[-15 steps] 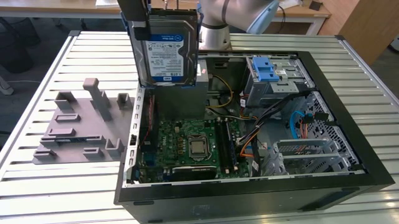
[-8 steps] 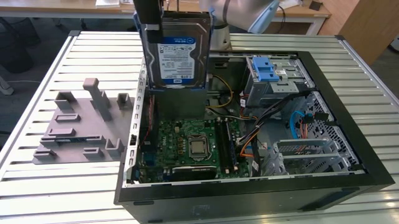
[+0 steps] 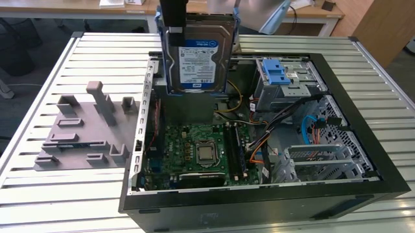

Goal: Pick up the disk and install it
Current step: 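Pick up the disk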

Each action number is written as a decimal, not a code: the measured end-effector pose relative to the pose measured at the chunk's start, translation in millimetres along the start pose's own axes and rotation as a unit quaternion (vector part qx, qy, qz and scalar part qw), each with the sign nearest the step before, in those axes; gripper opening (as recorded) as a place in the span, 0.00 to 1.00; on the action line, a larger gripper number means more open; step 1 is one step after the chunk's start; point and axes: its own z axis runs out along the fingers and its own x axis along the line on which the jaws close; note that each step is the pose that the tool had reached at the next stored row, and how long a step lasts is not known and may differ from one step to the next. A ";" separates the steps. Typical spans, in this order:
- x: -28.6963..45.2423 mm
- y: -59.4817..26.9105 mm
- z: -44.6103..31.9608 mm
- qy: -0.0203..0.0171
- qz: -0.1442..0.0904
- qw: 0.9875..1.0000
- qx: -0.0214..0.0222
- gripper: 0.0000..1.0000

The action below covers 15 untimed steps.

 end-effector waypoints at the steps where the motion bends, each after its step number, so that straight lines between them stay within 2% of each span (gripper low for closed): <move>1: 0.7 -2.3 0.0 0.000 0.000 1.000 0.000 0.36; 5: 4.7 -9.8 0.2 0.000 0.000 1.000 0.000 0.36; 10: 12.2 -14.2 0.8 0.000 0.000 1.000 0.000 0.36; 15: 14.9 -28.4 1.3 0.000 0.000 1.000 0.000 0.36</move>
